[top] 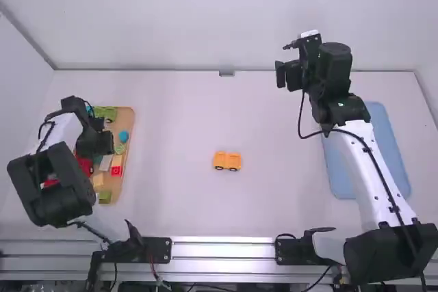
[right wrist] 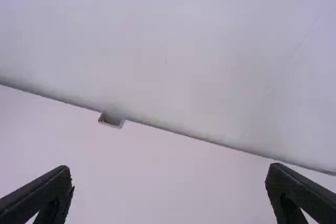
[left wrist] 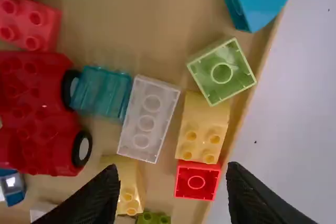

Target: Assemble lego blocks to make yellow taxi

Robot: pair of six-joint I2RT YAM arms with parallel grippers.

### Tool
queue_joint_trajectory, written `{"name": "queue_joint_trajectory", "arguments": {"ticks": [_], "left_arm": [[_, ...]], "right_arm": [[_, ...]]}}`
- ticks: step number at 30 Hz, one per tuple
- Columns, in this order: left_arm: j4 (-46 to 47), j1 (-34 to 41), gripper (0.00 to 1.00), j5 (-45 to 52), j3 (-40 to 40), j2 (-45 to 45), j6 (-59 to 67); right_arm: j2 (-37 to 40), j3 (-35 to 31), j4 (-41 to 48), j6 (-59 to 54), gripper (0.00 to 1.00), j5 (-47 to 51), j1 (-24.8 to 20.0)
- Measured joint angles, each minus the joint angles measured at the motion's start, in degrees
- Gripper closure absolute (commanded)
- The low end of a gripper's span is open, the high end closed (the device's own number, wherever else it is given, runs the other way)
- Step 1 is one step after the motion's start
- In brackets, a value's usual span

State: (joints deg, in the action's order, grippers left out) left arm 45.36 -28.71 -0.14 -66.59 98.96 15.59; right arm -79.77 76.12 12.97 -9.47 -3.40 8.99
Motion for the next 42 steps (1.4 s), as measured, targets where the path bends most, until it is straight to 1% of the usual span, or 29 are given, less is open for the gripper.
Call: {"name": "queue_joint_trajectory", "arguments": {"ticks": [6,12,17,26,35,42], "left_arm": [[-1.68,-0.02,0.49,1.03,0.33,1.77,1.20],[-4.83,0.00,0.50,2.75,4.72,2.14,1.66],[-6.08,0.00,0.51,2.73,5.86,2.19,1.68],[-7.54,0.04,0.59,2.97,7.63,2.16,1.75],[-9.25,0.04,0.57,3.15,7.74,2.19,1.86],[-11.08,0.04,0.57,3.17,9.53,2.19,1.86]], "right_arm": [[0.00,0.00,0.00,0.11,0.02,0.13,-0.02],[0.00,0.00,-0.35,0.02,0.02,0.00,0.00],[0.00,0.00,-0.37,0.11,0.02,0.15,0.00],[0.00,0.00,-0.35,0.00,0.02,0.09,0.00],[0.02,0.00,-0.39,0.00,0.02,0.00,0.00],[0.00,0.00,-0.39,0.07,0.02,-0.02,0.00]]}}
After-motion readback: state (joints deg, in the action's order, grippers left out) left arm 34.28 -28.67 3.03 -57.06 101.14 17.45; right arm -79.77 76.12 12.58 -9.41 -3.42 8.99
